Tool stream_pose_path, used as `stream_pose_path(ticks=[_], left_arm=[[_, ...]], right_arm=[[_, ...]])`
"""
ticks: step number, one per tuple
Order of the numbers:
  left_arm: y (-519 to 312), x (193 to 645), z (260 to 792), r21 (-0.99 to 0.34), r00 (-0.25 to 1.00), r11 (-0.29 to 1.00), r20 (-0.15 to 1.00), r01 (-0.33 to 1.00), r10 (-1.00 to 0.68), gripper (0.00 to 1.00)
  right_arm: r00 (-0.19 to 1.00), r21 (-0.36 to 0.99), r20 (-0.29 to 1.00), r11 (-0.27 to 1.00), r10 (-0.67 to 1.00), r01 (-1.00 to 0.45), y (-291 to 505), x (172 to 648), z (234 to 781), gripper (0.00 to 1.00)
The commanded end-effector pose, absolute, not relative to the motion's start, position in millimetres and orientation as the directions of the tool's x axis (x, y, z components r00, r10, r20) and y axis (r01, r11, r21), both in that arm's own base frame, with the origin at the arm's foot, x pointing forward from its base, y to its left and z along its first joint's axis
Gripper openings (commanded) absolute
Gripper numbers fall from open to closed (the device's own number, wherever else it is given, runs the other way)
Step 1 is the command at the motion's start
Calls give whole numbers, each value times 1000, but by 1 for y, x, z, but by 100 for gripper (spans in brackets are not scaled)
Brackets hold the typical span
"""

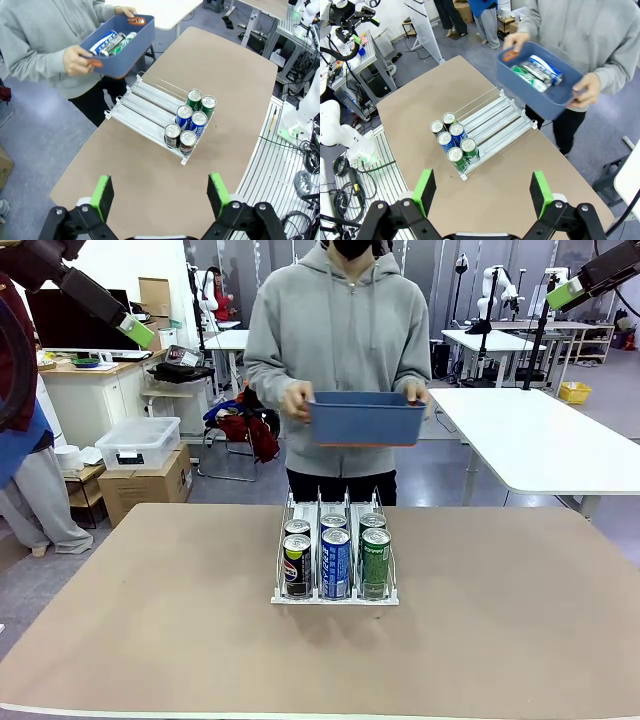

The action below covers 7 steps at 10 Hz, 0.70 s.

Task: Fill the beverage cans into the dispenser.
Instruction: Pick up the Ionic drink handed by the human.

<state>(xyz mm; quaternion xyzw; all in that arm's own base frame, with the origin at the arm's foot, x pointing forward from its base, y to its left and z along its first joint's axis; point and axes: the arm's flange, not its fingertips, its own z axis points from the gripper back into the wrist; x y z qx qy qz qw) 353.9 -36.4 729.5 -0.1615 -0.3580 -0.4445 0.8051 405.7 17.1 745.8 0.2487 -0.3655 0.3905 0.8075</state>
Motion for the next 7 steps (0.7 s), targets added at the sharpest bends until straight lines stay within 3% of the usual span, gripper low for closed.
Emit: stream_pose_path(ticks=[1,7], left_arm=[[-37,354,730,63,355,564,718,824,-599,100],[-37,354,730,63,355,564,718,824,-599,100]], right_arm=[[428,116,785,572,448,-812,17,405,746,100],[428,116,785,572,448,-812,17,405,746,100]])
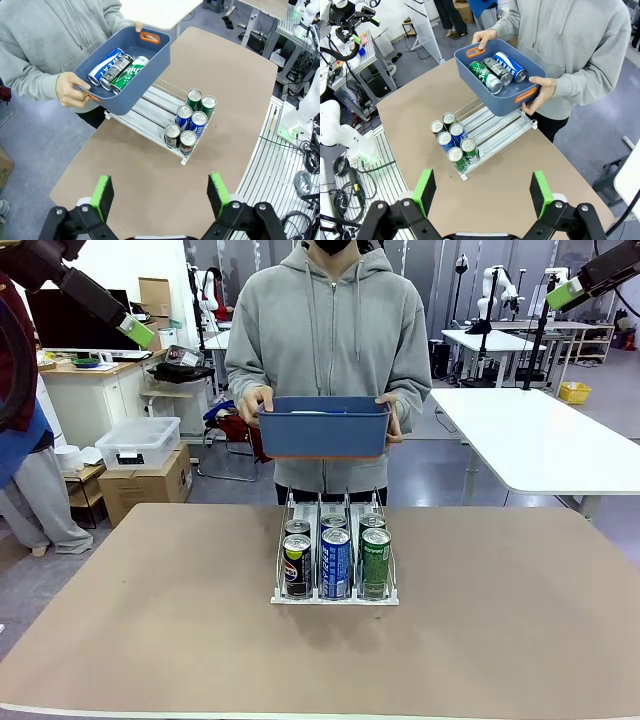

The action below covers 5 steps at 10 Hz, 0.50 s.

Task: Fill the beverage cans into the dispenser.
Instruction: Pick up the Ionic drink handed by the human.

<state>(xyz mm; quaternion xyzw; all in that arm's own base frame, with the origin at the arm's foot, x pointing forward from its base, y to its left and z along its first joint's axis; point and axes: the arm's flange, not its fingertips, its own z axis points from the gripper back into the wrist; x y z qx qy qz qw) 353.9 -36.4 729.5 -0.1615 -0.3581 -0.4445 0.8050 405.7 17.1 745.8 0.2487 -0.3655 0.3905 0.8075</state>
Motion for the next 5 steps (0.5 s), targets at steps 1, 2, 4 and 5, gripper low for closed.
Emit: stream_pose_path(ticks=[1,2,4,5], left_arm=[[-37,354,730,63,355,564,718,824,-599,100],[-37,354,730,63,355,564,718,824,-599,100],[-37,354,730,63,355,564,718,824,-599,100],[-37,354,730,63,355,564,718,824,-599,100]], right_arm=[[428,116,785,572,448,-812,17,405,746,100],[428,116,785,572,448,-812,17,405,746,100],[428,116,785,572,448,-812,17,405,746,100],[428,116,785,572,448,-812,17,405,746,100]])
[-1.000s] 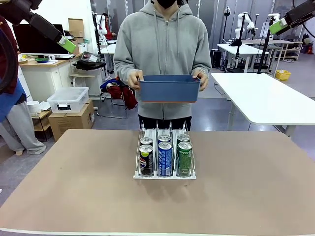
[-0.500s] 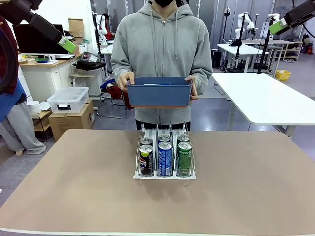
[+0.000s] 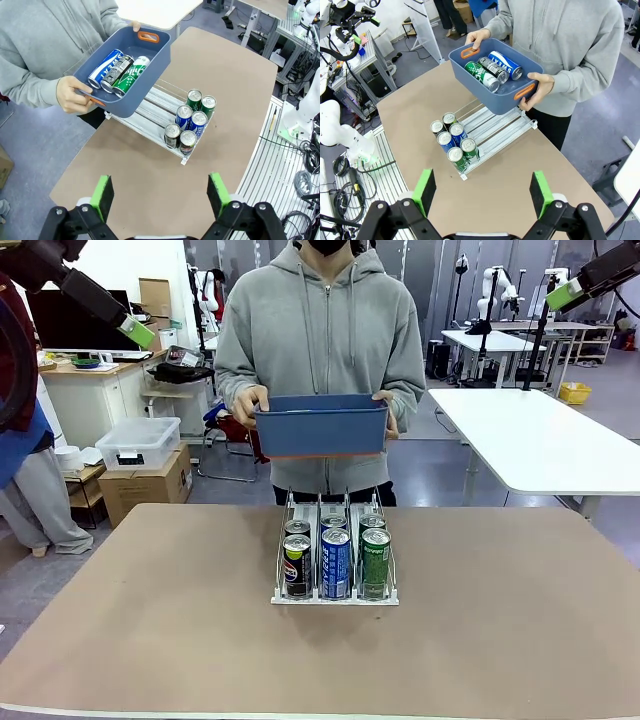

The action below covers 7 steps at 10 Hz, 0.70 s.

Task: Fill the beverage cans into the dispenser.
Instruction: Pick up the Ionic drink handed by the human.

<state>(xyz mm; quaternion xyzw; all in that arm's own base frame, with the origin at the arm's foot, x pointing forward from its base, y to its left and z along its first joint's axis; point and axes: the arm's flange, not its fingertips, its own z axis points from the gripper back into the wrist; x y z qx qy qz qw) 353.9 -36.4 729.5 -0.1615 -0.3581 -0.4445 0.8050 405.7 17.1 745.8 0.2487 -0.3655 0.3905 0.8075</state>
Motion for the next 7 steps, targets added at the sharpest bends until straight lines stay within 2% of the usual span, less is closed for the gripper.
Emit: stream_pose_path(ticks=[1,7], left_arm=[[-37,354,730,63,355,564,718,824,-599,100],[-37,354,730,63,355,564,718,824,-599,100]], right_arm=[[428,116,785,572,448,-812,17,405,746,100],[428,116,785,572,448,-812,17,405,746,100]])
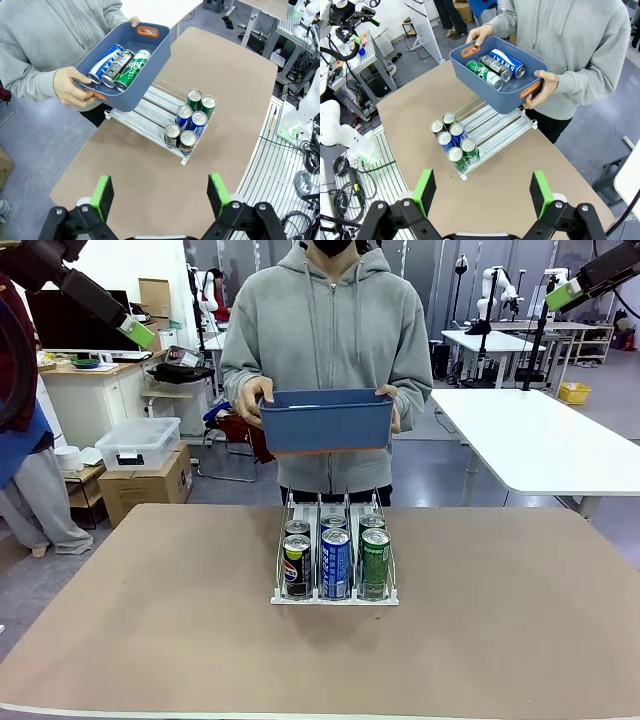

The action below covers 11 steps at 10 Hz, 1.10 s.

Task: Fill the beverage cans into the dispenser.
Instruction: Pick up the Ionic drink handed by the human.

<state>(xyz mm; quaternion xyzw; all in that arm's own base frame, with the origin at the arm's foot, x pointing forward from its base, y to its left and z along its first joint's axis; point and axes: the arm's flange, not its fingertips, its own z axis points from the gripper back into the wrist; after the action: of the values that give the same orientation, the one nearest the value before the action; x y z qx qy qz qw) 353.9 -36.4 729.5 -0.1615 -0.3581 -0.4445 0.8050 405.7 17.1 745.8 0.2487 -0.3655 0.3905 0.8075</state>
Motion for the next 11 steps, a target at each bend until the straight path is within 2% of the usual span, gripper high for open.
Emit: stream_pose_path(ticks=[1,11], left_arm=[[-37,354,730,63,355,564,718,824,-599,100],[-37,354,730,63,355,564,718,824,-599,100]], right_arm=[[428,116,785,572,448,-812,17,405,746,100],[428,116,785,572,448,-812,17,405,746,100]])
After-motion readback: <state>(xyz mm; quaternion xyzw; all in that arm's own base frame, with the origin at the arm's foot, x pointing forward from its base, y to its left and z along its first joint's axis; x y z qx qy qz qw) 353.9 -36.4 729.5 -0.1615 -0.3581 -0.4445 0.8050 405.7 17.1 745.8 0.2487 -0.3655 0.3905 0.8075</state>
